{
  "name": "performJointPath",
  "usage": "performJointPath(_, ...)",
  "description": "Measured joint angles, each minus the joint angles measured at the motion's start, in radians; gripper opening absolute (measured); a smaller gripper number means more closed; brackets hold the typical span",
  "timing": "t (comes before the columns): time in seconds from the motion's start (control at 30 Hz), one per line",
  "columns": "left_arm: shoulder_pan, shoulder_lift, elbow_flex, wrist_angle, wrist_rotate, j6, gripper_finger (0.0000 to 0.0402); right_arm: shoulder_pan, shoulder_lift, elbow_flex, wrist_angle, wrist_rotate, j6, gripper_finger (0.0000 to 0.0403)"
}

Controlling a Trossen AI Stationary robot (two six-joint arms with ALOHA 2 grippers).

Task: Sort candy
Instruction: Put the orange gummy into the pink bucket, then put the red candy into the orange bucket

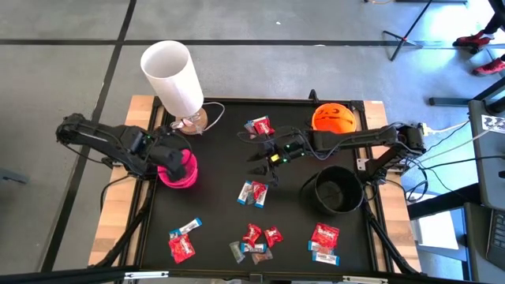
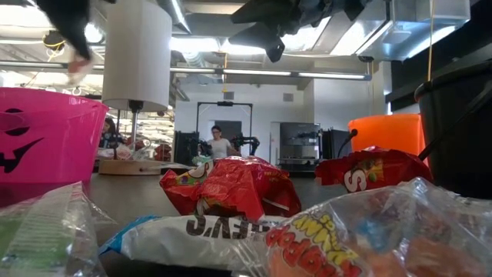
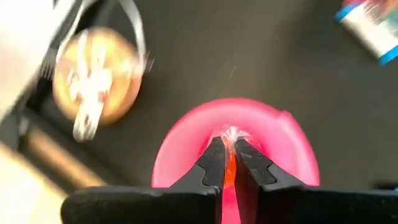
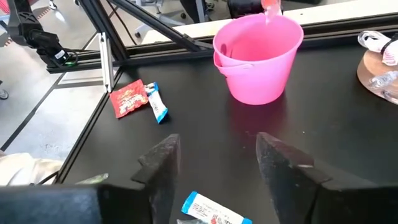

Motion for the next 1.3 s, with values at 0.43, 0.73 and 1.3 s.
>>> performJointPath(0.43,-0.003,0.0,0.0,-0.042,-0.036,-0.01,0.0117,0.0,0.0,0.0,-0.007,-0.001,-0.009,0.0194)
performJointPath(0.73,-0.006,-0.016,0.0,0.132,-0.167,0.033,0.0154,0.0,0.0,0.0,-0.139,0.263,-0.118,0.0193)
performJointPath(1.3,-0.141,-0.069,-0.005,1.031,-0.366,0.759,0.0151,-0.275,0.143,0.0,-0.109,0.375,0.026,0.0193)
